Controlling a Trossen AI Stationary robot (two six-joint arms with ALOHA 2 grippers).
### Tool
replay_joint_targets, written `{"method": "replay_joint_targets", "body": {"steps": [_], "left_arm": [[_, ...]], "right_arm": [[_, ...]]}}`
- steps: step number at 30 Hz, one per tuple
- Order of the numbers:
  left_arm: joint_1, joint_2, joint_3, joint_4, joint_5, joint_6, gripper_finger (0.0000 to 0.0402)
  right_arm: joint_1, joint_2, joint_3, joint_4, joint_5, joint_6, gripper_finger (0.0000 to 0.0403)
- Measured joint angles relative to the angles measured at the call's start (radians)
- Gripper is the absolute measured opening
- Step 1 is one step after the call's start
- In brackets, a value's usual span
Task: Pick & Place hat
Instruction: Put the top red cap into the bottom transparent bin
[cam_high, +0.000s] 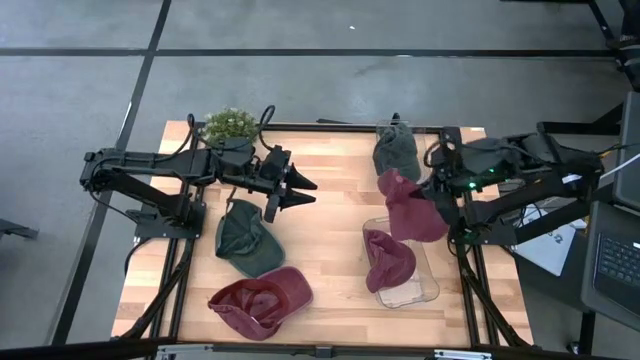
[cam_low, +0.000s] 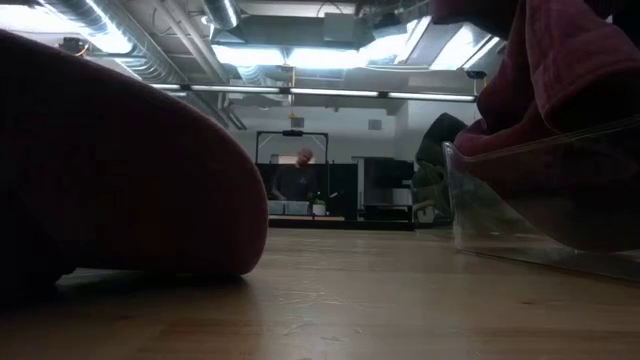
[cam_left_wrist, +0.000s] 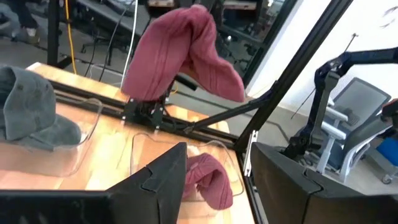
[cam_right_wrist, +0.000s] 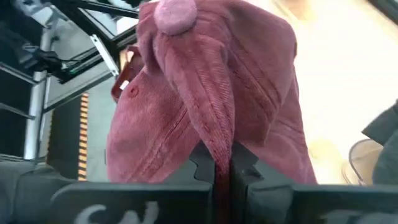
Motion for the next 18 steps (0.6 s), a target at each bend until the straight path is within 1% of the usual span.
{"method": "replay_joint_targets", "body": {"steps": [6,8,10,13,18], "left_arm": [[0.000,0.000,0.000,-0.005,0.000,-0.001,0.0171],[0.000,0.000,0.000,-0.005,0.000,-0.001,0.0171],[0.000,0.000,0.000,-0.005,0.000,-0.001,0.0170],[0.000,0.000,0.000,-0.010,0.000,-0.001,0.0172],[0.000,0.001,0.000,-0.024,0.000,-0.007,0.0172]], "right_arm": [[0.103,0.017,-0.001,-0.103,0.083,0.092,0.0010],[0.138,0.024,-0.014,-0.107,0.116,0.106,0.0010],[0.175,0.018,-0.056,-0.075,0.144,0.109,0.0010],[0.218,-0.004,-0.162,-0.001,0.154,0.137,0.0010],[0.248,-0.062,-0.368,0.211,0.155,0.172,0.0010]]}}
